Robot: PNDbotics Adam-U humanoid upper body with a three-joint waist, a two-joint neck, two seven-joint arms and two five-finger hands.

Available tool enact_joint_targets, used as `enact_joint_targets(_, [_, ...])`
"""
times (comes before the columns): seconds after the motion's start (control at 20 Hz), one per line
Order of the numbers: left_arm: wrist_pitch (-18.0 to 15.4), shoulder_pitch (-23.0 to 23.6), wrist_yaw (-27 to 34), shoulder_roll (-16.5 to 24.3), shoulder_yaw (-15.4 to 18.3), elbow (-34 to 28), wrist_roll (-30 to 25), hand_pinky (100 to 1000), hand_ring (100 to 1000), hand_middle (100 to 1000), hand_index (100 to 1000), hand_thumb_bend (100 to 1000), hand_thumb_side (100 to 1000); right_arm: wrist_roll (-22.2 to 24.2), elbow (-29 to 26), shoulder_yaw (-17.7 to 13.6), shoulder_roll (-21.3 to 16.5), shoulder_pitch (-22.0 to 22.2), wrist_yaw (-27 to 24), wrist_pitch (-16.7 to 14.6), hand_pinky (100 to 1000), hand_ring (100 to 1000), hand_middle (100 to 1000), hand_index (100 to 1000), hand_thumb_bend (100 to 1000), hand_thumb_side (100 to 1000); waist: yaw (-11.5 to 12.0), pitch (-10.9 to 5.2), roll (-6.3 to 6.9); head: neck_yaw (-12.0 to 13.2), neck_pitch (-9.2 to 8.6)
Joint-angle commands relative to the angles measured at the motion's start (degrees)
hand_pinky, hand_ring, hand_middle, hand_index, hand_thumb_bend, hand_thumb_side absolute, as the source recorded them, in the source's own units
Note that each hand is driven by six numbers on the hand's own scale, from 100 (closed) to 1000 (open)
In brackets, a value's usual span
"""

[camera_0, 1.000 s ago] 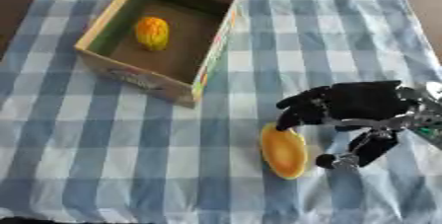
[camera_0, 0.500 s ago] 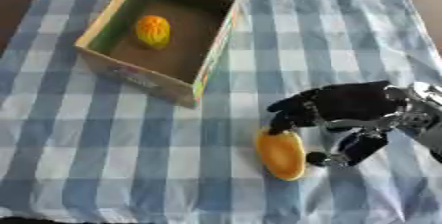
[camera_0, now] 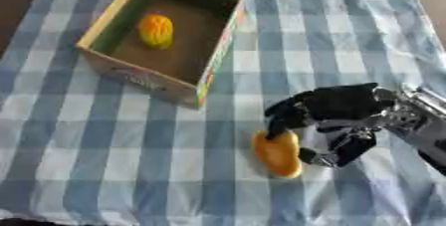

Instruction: Pick up objects on the table and place them in the box.

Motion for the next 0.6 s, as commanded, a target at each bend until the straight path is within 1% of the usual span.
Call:
enact_joint_targets(0.05, [-0.1, -0.7, 0.2, 0.2, 0.4, -1.0, 0.3, 773, 746, 669, 809, 234, 508, 0.7, 0.9, 0.2, -0.2, -0.6, -0.3, 0.1, 855, 939, 724, 801, 100, 133, 0.1, -0.70, 0.14, -0.4, -0.86])
enact_joint_targets(0.2, [-0.2, -0.8, 0.3, 0.1, 0.4, -1.0, 0.3, 773, 746, 669, 810, 233, 508, -0.4, 1.3, 0.2, 0.3, -1.0, 0.0, 0.7, 835, 904, 677, 755, 100, 119, 0.1, -0.66, 0.12, -0.4, -0.87])
enact_joint_targets(0.35, [-0.2, -0.8, 0.3, 0.1, 0.5, -1.0, 0.2, 773, 746, 669, 809, 233, 509, -2.3, 1.5, 0.2, 0.5, -1.2, 0.6, 1.3, 816, 876, 642, 721, 100, 148, 0.2, -0.62, 0.09, -0.4, -0.89])
enact_joint_targets(0.4, [-0.2, -0.8, 0.3, 0.1, 0.5, -1.0, 0.2, 773, 746, 669, 809, 231, 510, -3.3, 1.6, 0.1, 0.6, -1.2, 0.7, 1.6, 800, 852, 606, 675, 100, 161, 0.2, -0.60, 0.08, -0.4, -0.87])
enact_joint_targets(0.5, [-0.2, -0.8, 0.3, 0.0, 0.5, -1.0, 0.3, 773, 746, 668, 810, 230, 512, -5.9, 2.1, -0.1, 0.9, -1.3, 0.8, 2.5, 781, 818, 562, 614, 100, 195, 0.3, -0.55, 0.05, -0.4, -0.88])
enact_joint_targets(0.55, [-0.2, -0.8, 0.3, 0.0, 0.5, -1.0, 0.3, 773, 746, 668, 810, 229, 512, -7.3, 2.4, 0.0, 1.0, -1.4, 0.8, 2.9, 776, 811, 553, 603, 100, 187, 0.3, -0.53, 0.04, -0.5, -0.87])
enact_joint_targets(0.6, [-0.1, -0.8, 0.3, 0.0, 0.5, -1.0, 0.2, 773, 746, 668, 810, 229, 512, -8.5, 2.7, 0.0, 1.2, -1.4, 0.8, 3.3, 764, 795, 530, 568, 100, 144, 0.3, -0.51, 0.04, -0.5, -0.84])
